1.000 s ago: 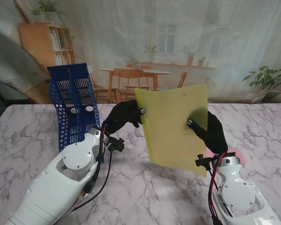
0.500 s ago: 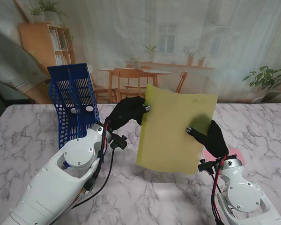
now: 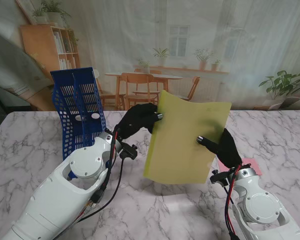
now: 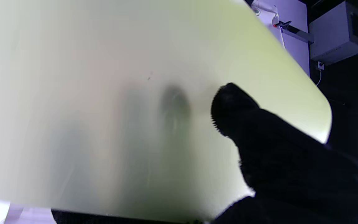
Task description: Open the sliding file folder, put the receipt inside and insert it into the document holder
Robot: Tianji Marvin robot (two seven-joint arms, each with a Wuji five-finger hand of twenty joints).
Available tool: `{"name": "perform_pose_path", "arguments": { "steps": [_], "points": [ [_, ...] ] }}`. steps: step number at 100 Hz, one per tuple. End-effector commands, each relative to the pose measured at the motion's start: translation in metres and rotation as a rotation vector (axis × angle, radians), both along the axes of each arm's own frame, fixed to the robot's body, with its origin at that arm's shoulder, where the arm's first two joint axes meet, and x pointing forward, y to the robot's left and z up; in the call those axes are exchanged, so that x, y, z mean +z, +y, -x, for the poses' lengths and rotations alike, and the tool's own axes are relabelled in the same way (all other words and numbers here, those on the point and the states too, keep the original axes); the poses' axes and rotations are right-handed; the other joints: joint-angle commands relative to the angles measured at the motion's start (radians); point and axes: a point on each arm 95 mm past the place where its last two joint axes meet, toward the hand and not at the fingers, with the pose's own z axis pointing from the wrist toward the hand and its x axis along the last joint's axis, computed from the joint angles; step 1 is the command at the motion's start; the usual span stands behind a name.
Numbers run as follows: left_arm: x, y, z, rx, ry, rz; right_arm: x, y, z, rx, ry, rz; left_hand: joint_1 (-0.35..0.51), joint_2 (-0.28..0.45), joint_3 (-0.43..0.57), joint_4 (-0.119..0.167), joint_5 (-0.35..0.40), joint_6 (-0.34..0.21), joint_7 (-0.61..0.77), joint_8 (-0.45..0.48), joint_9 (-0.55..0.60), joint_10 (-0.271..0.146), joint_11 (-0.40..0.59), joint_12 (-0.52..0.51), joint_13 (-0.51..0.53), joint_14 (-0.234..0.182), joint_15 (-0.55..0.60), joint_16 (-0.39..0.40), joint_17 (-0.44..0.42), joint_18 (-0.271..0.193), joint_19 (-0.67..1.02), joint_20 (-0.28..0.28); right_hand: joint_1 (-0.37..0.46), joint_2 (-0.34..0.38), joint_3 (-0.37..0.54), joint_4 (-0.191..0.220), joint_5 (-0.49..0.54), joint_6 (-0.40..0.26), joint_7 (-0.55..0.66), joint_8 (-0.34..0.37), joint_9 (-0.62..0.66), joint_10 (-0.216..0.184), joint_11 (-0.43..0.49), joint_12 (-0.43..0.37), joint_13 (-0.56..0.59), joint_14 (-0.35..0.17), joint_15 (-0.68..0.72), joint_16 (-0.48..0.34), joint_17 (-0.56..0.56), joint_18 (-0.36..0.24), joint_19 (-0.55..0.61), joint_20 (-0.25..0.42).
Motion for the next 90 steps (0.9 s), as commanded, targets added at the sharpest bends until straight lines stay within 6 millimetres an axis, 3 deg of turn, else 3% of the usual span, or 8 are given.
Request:
{"name": "perform_pose_path", "arguments": {
  "steps": [1,16,23,29,43,59,67,90],
  "points": [
    [0.002,-0.007,0.003,-0.025,0.002,0.001,-0.003,0.001,0.002,0.004,-0.005,0.016,0.072,0.028,0.041,0.042,0.052,-0.071,0.075,0.022,0.026,-0.014,0.011,-0.003,0.027,-0.012,0.027,-0.006,0.032,-0.075,0.031,0.002,-0.064,-0.025,0.024,0.038,0.0,0.006,0.006,-0.045,-0.049,-0.004,0.124,0.095,-0.011,-0.006,0.065,0.044,-0.024,0.001,-0.021,0.021],
    [0.001,-0.01,0.004,-0.026,0.006,-0.001,-0.004,0.0,0.002,0.002,-0.01,0.034,0.072,0.028,0.041,0.041,0.051,-0.07,0.074,0.023,0.027,-0.013,0.012,-0.004,0.028,-0.013,0.028,-0.006,0.032,-0.075,0.032,0.001,-0.061,-0.03,-0.049,-0.01,0.318,-0.125,0.349,-0.102,-0.25,0.0,0.121,0.316,-0.112,-0.003,0.162,0.12,-0.033,-0.013,-0.013,0.056],
    [0.001,-0.011,0.004,-0.028,0.009,-0.001,-0.004,0.0,0.001,0.004,-0.009,0.028,0.071,0.028,0.041,0.042,0.053,-0.072,0.075,0.023,0.028,-0.014,0.012,-0.004,0.028,-0.012,0.028,-0.007,0.032,-0.074,0.032,0.001,-0.037,-0.021,-0.049,-0.005,0.373,-0.119,0.376,0.029,-0.34,0.02,-0.131,0.141,-0.151,0.011,0.104,0.061,-0.015,-0.016,-0.004,0.066],
    [0.0,-0.013,0.004,-0.029,0.011,-0.003,-0.003,0.0,0.001,0.0,-0.007,0.019,0.072,0.028,0.04,0.041,0.052,-0.072,0.074,0.023,0.027,-0.015,0.012,-0.005,0.028,-0.013,0.028,-0.007,0.032,-0.074,0.032,0.0,-0.007,-0.001,-0.048,0.0,0.363,-0.104,0.373,0.11,-0.246,0.0,-0.24,-0.057,-0.095,0.023,0.052,0.003,0.028,-0.016,0.006,0.053],
    [-0.003,-0.015,0.003,-0.026,0.023,-0.012,-0.001,0.0,0.0,-0.012,-0.008,-0.01,0.072,0.03,0.043,0.042,0.051,-0.07,0.072,0.023,0.024,-0.019,0.01,-0.006,0.023,-0.01,0.025,-0.008,0.028,-0.073,0.03,-0.001,0.054,0.02,-0.054,0.013,0.302,-0.036,0.393,0.182,0.11,0.078,-0.157,-0.125,0.201,0.023,0.159,0.021,0.235,-0.085,0.151,0.058],
    [-0.007,-0.017,0.003,-0.025,0.054,-0.016,-0.002,-0.001,-0.003,-0.05,-0.073,0.037,0.072,0.037,0.065,0.035,0.036,-0.041,0.036,-0.007,-0.002,-0.007,-0.003,-0.011,-0.005,0.011,0.013,-0.01,-0.006,-0.052,0.02,0.0,0.092,-0.002,0.049,0.009,0.343,-0.035,0.333,-0.04,0.215,0.019,-0.047,-0.063,0.311,-0.004,0.291,0.08,0.386,-0.23,0.303,0.007],
    [-0.008,-0.017,0.002,-0.025,0.063,-0.023,-0.002,-0.002,-0.004,-0.067,-0.089,0.031,0.072,0.039,0.078,0.028,0.017,-0.027,-0.007,-0.036,-0.021,0.002,-0.012,-0.02,-0.026,0.022,0.004,-0.011,-0.027,-0.043,0.01,0.002,0.104,0.008,0.074,0.006,0.382,-0.105,0.391,0.042,0.204,0.021,-0.005,0.021,0.312,-0.006,0.335,0.111,0.393,-0.233,0.313,0.008],
    [-0.004,-0.015,0.0,-0.029,0.065,-0.037,0.002,-0.008,-0.005,-0.12,-0.132,-0.007,-0.045,0.029,-0.026,0.058,-0.078,-0.013,-0.23,-0.037,-0.161,0.019,-0.046,-0.058,-0.133,0.046,-0.041,-0.005,-0.129,-0.037,-0.064,0.029,0.116,0.028,0.087,0.005,0.365,-0.098,0.402,0.146,0.178,0.021,0.056,0.098,0.314,-0.013,0.384,0.141,0.416,-0.232,0.316,0.017]
  ]
}}
